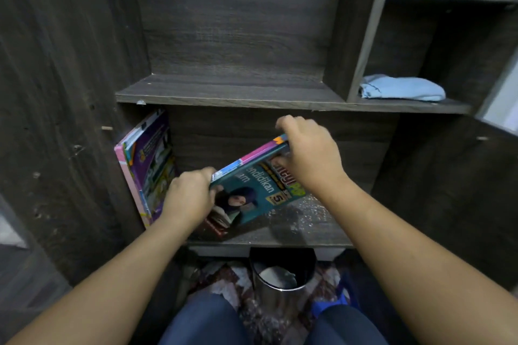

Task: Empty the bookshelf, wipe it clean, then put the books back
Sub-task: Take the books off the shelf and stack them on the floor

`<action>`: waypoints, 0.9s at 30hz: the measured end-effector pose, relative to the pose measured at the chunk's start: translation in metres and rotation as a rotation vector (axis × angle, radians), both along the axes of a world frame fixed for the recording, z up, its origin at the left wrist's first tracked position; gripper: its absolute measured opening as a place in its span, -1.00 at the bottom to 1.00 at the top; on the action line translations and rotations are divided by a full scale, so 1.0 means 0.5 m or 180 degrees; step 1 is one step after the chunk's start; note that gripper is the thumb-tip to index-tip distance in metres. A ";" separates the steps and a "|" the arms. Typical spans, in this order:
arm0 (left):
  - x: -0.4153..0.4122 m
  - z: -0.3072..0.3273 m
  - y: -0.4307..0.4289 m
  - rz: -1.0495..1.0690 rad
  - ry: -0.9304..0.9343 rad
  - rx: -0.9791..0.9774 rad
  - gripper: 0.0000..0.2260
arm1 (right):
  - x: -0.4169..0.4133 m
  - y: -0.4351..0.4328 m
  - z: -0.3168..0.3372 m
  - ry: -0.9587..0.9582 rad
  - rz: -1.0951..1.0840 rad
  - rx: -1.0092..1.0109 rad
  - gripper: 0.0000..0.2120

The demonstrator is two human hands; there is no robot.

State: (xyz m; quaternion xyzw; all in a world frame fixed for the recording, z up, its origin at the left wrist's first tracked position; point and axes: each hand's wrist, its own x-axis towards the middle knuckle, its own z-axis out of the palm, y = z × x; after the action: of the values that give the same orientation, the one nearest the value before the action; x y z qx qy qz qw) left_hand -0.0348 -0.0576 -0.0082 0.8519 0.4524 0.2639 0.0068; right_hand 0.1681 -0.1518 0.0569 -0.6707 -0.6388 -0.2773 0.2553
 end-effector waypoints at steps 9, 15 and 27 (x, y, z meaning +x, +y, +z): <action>0.121 0.091 -0.130 -0.0691 0.1101 0.0268 -0.82 | 0.004 -0.132 -0.012 -0.0938 -0.0780 -0.1367 -0.84; 0.208 0.119 -0.252 -0.1310 0.1570 0.0192 -0.82 | 0.066 -0.260 0.019 -0.0005 -0.0903 -0.2593 -0.76; 0.451 0.082 -0.526 -0.2930 0.1638 -0.0005 -0.82 | 0.241 -0.627 0.006 0.1213 -0.1642 -0.3307 -0.87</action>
State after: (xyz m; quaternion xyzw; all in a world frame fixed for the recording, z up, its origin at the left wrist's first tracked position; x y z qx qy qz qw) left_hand 0.1906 -0.3206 0.0329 0.9996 0.0186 0.0156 0.0113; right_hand 0.2885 -0.4652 0.0601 -0.8784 -0.4505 0.1426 -0.0709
